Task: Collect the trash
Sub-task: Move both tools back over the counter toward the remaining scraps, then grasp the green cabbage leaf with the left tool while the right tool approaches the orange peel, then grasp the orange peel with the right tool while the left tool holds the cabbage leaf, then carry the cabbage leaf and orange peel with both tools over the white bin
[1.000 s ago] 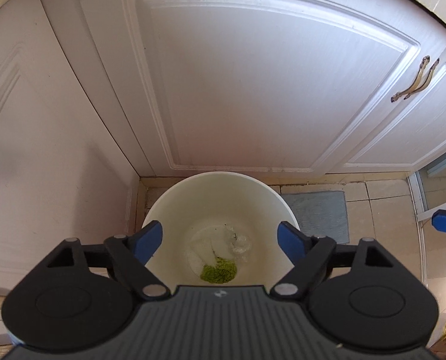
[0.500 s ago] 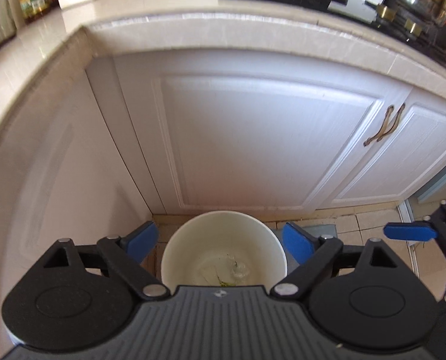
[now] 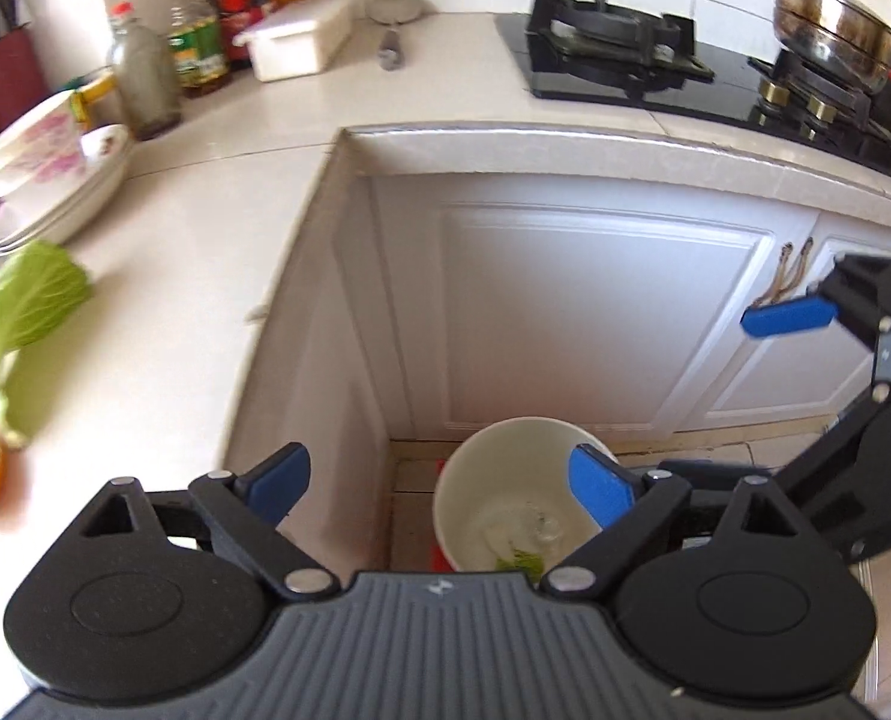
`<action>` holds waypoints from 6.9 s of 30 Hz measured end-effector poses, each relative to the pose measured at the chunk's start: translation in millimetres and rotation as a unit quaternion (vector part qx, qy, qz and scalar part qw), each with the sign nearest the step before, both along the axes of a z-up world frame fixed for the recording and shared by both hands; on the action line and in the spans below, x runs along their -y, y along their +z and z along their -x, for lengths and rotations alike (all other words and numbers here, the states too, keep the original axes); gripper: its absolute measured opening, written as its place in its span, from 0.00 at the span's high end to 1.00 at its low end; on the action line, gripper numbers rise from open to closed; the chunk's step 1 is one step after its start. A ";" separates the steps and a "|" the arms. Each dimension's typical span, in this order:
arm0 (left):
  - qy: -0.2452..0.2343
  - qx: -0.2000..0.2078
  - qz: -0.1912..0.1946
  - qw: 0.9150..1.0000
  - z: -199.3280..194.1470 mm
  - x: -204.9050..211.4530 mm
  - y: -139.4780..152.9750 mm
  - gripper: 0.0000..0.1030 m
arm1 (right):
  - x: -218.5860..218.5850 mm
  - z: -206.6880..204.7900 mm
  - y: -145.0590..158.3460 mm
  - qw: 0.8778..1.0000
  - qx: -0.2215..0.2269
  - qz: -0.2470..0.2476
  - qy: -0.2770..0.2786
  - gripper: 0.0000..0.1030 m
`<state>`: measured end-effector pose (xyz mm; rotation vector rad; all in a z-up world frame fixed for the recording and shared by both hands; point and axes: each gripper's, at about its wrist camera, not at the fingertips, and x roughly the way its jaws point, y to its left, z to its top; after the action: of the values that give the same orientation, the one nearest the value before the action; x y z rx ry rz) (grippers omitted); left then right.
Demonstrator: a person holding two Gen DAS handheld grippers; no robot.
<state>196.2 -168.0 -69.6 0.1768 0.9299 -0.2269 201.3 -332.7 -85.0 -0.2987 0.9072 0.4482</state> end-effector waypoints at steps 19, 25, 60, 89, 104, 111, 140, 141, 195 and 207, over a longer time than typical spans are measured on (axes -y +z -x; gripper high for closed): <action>0.153 0.021 -0.063 0.986 50.1 -171.9 25.2 0.08 | -159.0 -0.9 53.8 0.980 0.060 -0.036 0.185 0.00; 0.173 0.028 -0.093 0.980 49.1 -216.4 32.5 0.08 | -189.4 -5.2 50.2 0.977 0.050 -0.040 0.202 0.00; 0.078 -0.011 -0.043 0.996 -24.5 -252.9 -4.4 0.58 | -238.2 -60.1 25.7 0.980 -0.017 -0.083 0.180 0.00; 0.121 0.011 -0.007 0.993 8.1 -268.6 47.8 0.94 | -264.0 -79.1 29.8 0.970 -0.015 -0.109 0.218 0.00; 0.151 0.027 -0.005 0.988 26.9 -271.8 69.1 0.95 | -294.2 -66.9 34.8 0.947 -0.005 -0.128 0.294 0.09; 0.152 0.025 -0.003 0.988 29.3 -271.9 67.8 0.95 | -336.1 -66.1 22.6 0.934 0.020 -0.102 0.341 0.10; 0.115 0.017 -0.006 0.993 23.0 -266.5 64.6 0.94 | -328.2 -53.9 29.9 0.925 0.067 -0.031 0.374 0.91; 0.112 0.016 -0.007 0.994 23.7 -265.6 65.0 0.94 | -326.5 -53.3 31.6 0.925 0.067 -0.032 0.373 0.91; -0.018 -0.012 -0.026 0.999 11.4 -197.5 52.4 0.97 | -221.3 -18.9 62.4 0.965 0.059 -0.040 0.253 0.91; -0.082 0.005 0.033 0.996 8.9 -133.8 77.8 0.97 | -153.9 -7.6 64.6 0.982 0.053 -0.032 0.178 0.91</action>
<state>187.3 -34.3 8.2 0.1925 0.8979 -0.4075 208.9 -178.8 -20.4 -0.4257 0.7341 0.7828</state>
